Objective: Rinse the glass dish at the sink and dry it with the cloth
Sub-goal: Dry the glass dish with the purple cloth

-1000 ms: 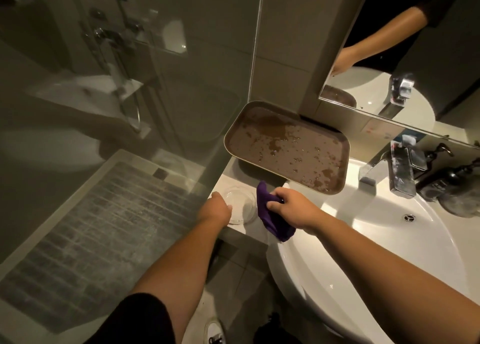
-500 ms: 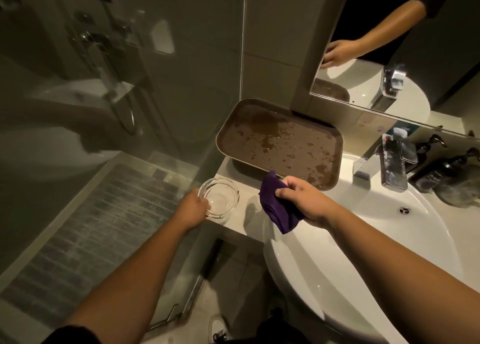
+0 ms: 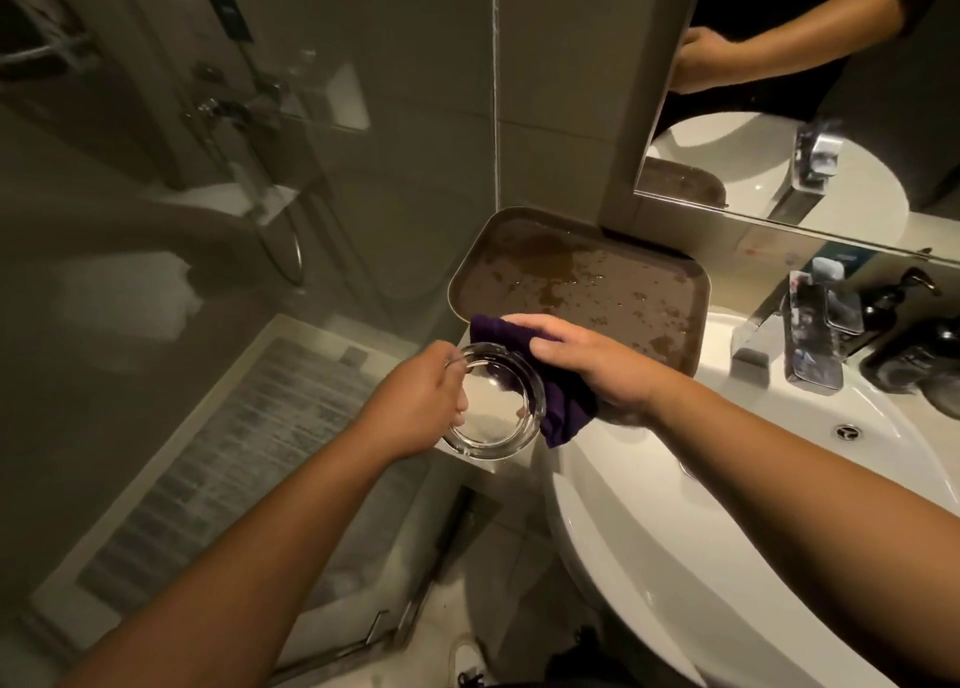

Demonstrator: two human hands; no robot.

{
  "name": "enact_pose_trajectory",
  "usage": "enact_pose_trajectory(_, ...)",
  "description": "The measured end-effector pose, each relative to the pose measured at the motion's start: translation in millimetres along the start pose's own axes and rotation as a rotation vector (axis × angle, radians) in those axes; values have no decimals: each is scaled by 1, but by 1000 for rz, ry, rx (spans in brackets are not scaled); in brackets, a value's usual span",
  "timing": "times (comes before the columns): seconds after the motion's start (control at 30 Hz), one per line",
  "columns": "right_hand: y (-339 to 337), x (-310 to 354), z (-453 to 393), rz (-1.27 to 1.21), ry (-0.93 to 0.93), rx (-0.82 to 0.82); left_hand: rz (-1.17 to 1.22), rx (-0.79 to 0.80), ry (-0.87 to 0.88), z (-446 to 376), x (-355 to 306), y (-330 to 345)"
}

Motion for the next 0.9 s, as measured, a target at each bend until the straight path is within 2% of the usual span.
enact_pose_trajectory(0.1, 4, 8, 0, 152, -76, -63, -72, -80, 6, -4, -16, -2)
enact_pose_trajectory(0.23, 14, 12, 4, 318, -213, -317, -110, -263, 41, -11, -30, 8)
enact_pose_trajectory(0.37, 38, -19, 4, 108, -379, -676, 117, -462, -7, -15, -40, 31)
enact_pose_trajectory(0.43, 54, -32, 1, 0, -404, -841, 240, -564, -39, -14, -48, 47)
enact_pose_trajectory(0.5, 55, -32, 0, -31, -409, -907, 367, -588, -71, -10, -52, 61)
enact_pose_trajectory(0.6, 35, -21, 8, 71, -422, -866, 533, -457, -129, -8, -52, 65)
enact_pose_trajectory(0.7, 5, 0, 18, 233, -376, -734, 649, -154, -122, -17, -58, 44)
enact_pose_trajectory(0.8, -19, 31, 27, 441, -329, -541, 435, 117, -27, -26, -73, 15)
enact_pose_trajectory(0.9, -23, 63, 33, 633, -271, -277, 261, 201, 41, -28, -85, 1)
Point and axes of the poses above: each hand's wrist, its own z-axis away from the middle knuckle, its own y-axis out of the palm, x = y × z, the point moved 1 cm from there along -z, towards the middle knuckle, and after that the axes turned 3 degrees about -y, right-handed, at the moved point
